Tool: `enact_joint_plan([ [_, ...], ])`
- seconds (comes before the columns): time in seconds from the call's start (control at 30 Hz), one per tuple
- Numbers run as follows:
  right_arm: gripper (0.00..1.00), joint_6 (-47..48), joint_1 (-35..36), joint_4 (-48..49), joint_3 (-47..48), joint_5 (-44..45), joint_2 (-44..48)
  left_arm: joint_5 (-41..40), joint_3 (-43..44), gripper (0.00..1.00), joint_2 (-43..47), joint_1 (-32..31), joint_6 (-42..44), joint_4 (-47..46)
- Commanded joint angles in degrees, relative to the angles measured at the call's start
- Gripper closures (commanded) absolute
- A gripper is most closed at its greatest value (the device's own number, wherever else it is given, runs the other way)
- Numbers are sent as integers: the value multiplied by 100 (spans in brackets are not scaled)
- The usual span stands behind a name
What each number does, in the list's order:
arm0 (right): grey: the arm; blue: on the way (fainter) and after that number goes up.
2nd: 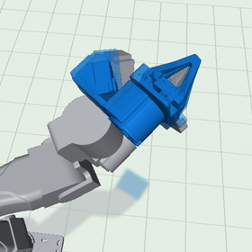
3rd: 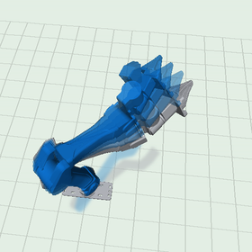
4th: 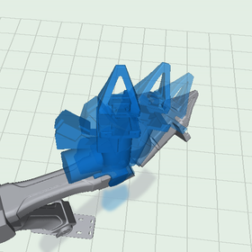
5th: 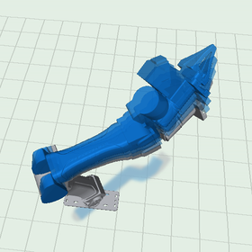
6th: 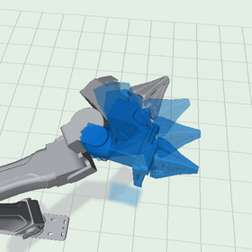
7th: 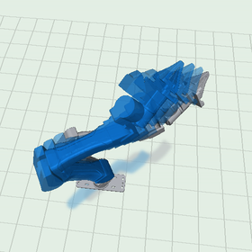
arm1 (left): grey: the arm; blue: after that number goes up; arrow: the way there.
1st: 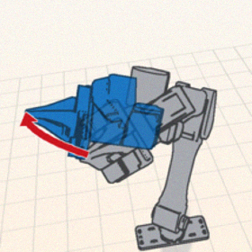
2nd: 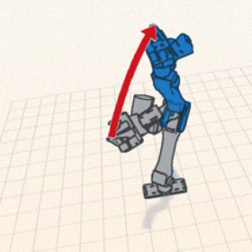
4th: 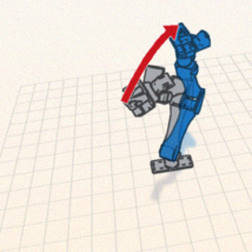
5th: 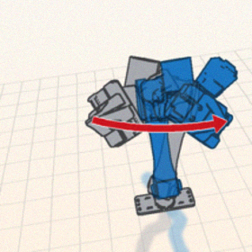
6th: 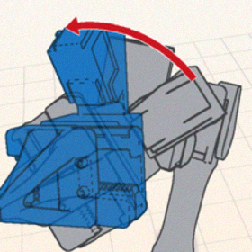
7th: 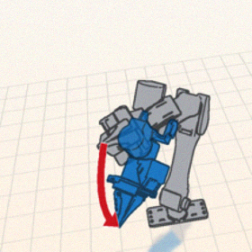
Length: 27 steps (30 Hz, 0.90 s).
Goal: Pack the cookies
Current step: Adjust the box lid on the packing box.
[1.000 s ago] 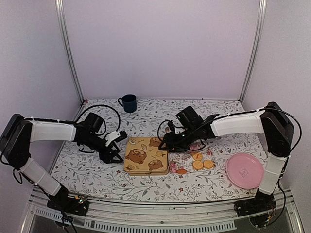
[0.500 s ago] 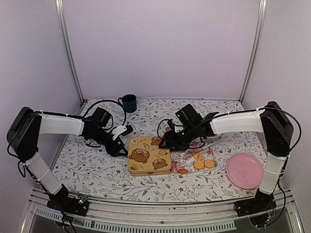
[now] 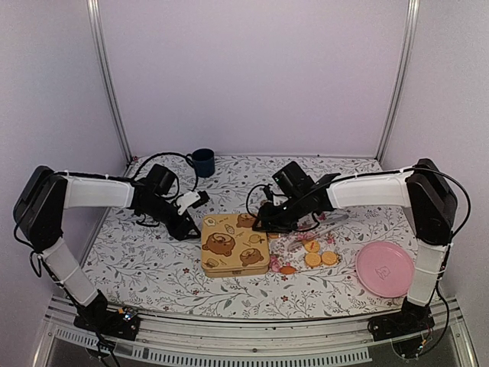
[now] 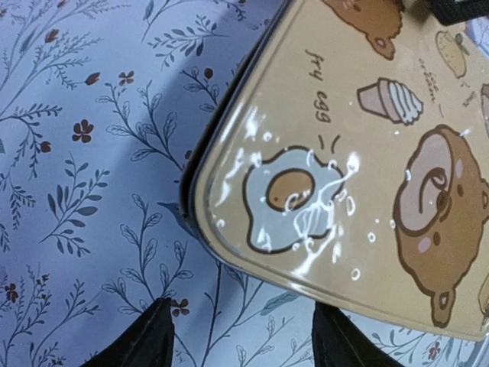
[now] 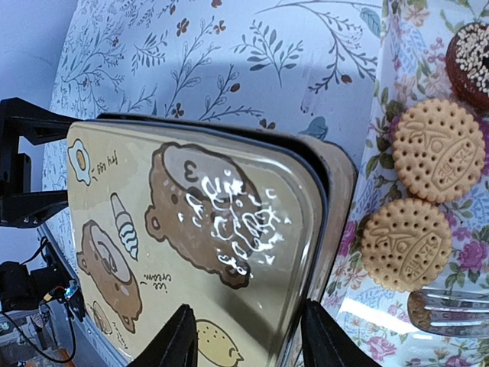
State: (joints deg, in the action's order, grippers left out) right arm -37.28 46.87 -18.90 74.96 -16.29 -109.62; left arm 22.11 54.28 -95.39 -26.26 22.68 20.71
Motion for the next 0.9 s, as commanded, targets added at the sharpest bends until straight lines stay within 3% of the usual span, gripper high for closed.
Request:
enact_joint_plan([
  [0.0, 53, 55, 21, -20, 245, 396, -42, -357, 153, 36, -125, 137, 26, 50],
  [0.43, 48, -183, 16, -95, 224, 961, -92, 467, -294, 25, 673, 684, 857, 889],
  [0.57, 32, -82, 9, -172, 364, 1090, 268, 600, -370, 23, 759, 872, 593, 758],
  [0.6, 25, -30, -12, -235, 415, 1149, 367, 662, -360, 20, 764, 992, 476, 672],
  [0.67, 6, 86, -106, -387, 471, 1278, 620, 747, -340, 2, 791, 1264, 226, 311],
  [0.7, 0, 137, -173, -452, 469, 1325, 730, 754, -339, 1, 827, 1470, 81, 145],
  [0.87, 1, 390, -603, -602, 25, 1816, 1496, 965, -652, 1, 1173, 2390, -689, -1104],
])
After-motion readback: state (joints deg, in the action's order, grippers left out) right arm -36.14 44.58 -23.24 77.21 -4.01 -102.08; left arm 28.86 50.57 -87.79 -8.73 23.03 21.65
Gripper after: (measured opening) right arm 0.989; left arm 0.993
